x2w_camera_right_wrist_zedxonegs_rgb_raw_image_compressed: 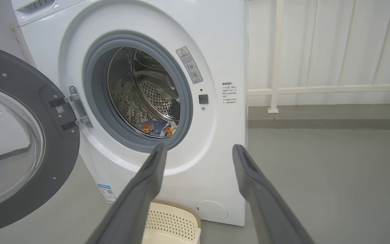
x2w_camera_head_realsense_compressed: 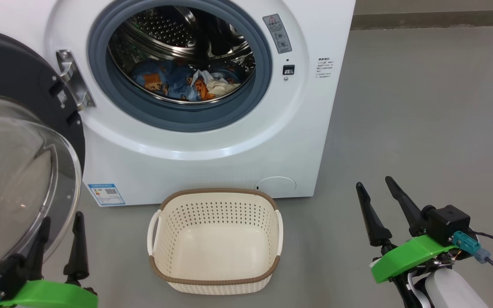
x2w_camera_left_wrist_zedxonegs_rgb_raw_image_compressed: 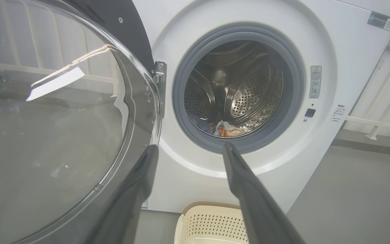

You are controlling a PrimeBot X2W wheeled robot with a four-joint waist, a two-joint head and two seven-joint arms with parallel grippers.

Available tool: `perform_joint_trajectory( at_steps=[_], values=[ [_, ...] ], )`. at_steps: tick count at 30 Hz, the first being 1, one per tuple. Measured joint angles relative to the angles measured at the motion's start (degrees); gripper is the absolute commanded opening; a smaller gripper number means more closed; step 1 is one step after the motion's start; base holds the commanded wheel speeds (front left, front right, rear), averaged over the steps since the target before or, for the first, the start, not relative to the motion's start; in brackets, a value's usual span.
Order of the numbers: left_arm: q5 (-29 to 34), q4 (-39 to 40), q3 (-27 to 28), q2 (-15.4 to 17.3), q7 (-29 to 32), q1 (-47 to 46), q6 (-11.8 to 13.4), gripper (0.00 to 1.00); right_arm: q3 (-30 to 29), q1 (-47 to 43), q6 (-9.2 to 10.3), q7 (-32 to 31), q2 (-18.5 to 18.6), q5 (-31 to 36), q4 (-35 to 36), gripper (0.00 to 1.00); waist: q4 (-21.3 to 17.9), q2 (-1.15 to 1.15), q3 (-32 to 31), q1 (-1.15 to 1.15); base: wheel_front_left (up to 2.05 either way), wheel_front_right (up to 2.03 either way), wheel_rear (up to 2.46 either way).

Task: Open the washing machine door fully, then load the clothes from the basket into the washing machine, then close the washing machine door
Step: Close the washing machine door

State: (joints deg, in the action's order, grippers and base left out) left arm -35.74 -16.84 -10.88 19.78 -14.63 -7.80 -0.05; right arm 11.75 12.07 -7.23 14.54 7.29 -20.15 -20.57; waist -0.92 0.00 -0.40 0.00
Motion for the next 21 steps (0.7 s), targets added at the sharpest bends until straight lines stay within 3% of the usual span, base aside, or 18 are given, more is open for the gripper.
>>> perform_joint_trajectory(
  at_steps=[21],
  values=[
    [-0.11,0.02,-0.60,0.03,0.01,0.01,0.11,1.00,0.55,0.00,0.00,0.00,0.20,-0.10,-0.18,1.00,-0.15,0.00,-0.54,0.00,0.00,0.00,0.00]
  ],
)
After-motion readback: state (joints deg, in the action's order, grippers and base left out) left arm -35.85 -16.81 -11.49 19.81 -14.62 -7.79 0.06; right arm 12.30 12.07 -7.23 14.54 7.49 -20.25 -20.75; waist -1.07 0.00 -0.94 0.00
